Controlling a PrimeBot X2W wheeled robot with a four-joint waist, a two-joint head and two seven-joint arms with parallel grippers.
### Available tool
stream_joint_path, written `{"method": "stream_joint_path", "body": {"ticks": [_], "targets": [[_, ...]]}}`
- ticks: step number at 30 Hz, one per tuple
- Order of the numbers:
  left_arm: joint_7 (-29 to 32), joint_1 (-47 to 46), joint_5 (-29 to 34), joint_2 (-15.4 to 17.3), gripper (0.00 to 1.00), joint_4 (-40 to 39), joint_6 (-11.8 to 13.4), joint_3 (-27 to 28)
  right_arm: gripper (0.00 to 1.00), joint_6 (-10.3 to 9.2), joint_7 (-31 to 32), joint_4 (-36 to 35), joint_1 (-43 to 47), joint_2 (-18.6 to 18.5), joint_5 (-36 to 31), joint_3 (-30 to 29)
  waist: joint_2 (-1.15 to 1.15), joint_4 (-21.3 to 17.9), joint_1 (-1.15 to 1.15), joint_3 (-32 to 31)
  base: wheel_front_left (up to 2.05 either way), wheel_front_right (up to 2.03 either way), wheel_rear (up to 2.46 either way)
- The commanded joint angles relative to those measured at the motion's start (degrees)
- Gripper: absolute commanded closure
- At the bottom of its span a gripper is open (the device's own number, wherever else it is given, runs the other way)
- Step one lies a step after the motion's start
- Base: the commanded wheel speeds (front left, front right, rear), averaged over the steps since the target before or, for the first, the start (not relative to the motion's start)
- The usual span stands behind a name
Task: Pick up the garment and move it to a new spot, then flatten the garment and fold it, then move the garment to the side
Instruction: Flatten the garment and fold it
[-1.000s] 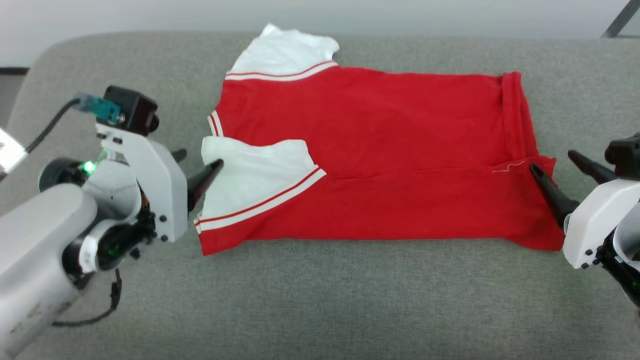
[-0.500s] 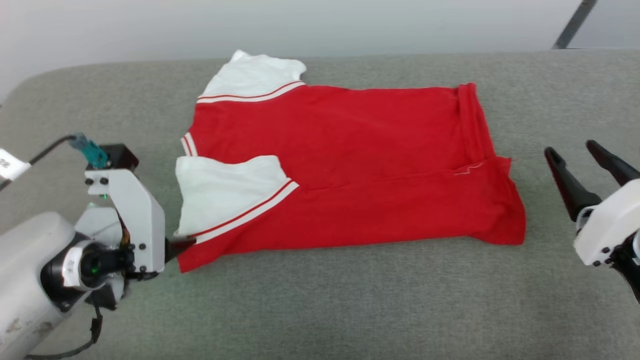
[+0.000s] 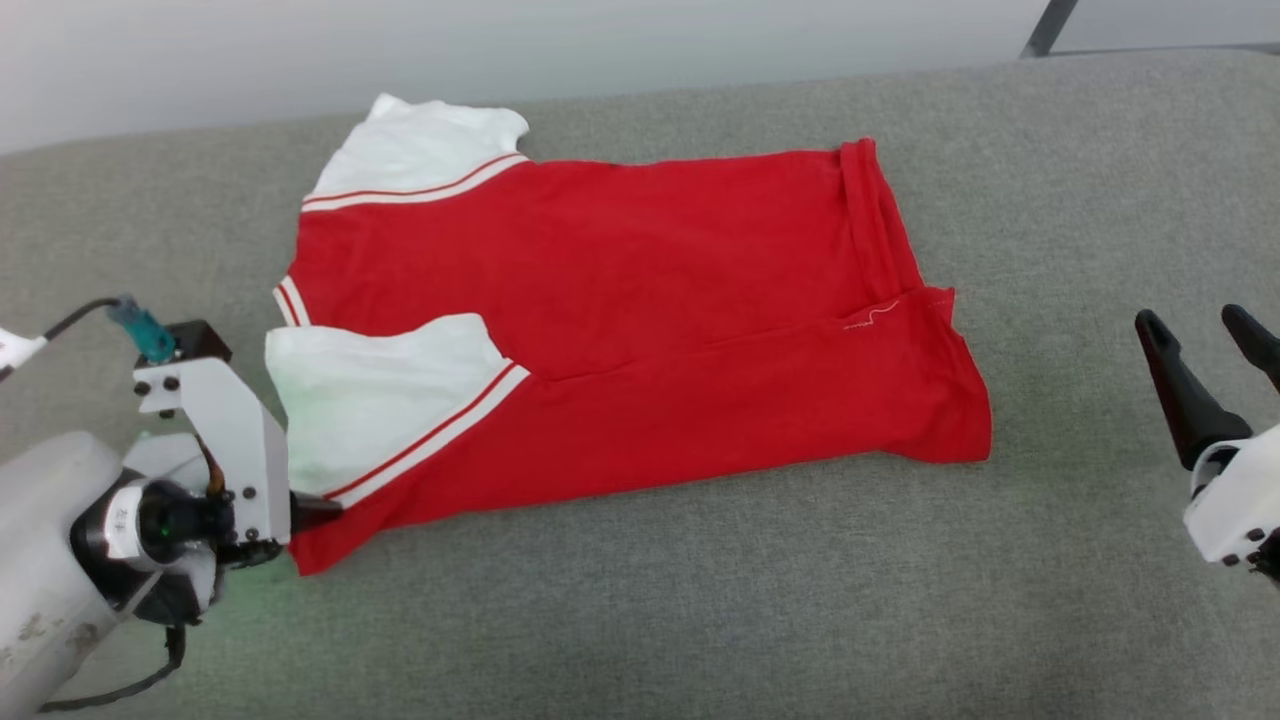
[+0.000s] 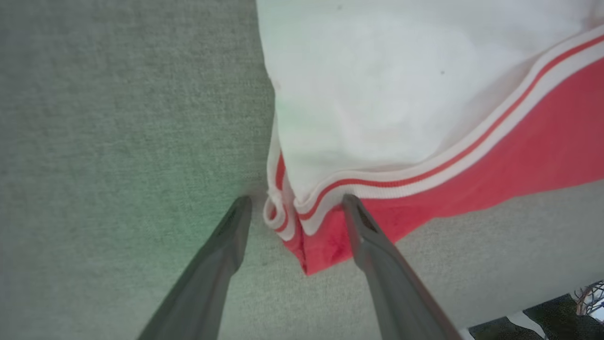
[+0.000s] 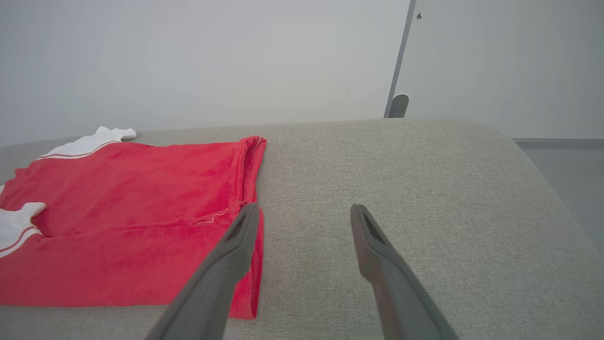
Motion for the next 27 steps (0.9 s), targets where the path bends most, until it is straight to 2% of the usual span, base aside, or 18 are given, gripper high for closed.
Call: {"method": "stream_joint_path", "body": {"ticks": [1,5,7,12,17,21,27], "targets": [[0.5,1.0,-0.2,-0.6,0.0,1.0,-0.2,-0.1,0.0,-0.03,0.3,-0.7,0.8,0.3,0.6,-0.7,0.0,-0.5,0.0,0.8,0.0,0.0,0.0],[0.7,2.0,-1.8,-2.4,0.0,3.6,-0.7,0.0,0.0,-0.03,1.0,-2.0,1.3,1.0,0.7,-1.4,0.0,-0.6,0.0,1.5,0.0,0.0,0.0],[0.8,2.3,-2.2,-3.0,0.98,4.5,-1.2,-0.1,0.0,-0.03,1.9,-2.4,1.6,1.1,0.9,-1.3,0.0,-0.4,0.0,1.8,0.0,0.0,0.0],[-0.2,1.8,-1.6,-4.0,1.0,5.6,-3.1,0.3,0.0,-0.03,7.7,-2.3,2.1,0.5,1.9,0.5,0.0,0.3,0.0,2.5,0.0,0.0,0.0],[-0.3,0.9,-1.3,-5.1,1.0,6.1,-3.6,0.5,0.0,-0.02,12.6,-1.1,0.4,-0.2,1.3,2.1,0.0,1.4,0.0,3.3,0.0,0.0,0.0],[-0.9,-0.4,-0.6,-6.8,1.0,6.5,-4.3,0.6,0.0,-0.02,16.9,2.3,-2.5,-0.5,0.0,3.6,0.0,2.8,0.0,4.5,0.0,0.0,0.0],[-1.4,-2.1,0.2,-9.7,1.0,7.2,-5.4,0.7,0.0,-0.02,17.9,10.3,-7.6,-1.4,-2.5,5.2,0.0,5.1,0.0,6.5,0.0,0.0,0.0]]}}
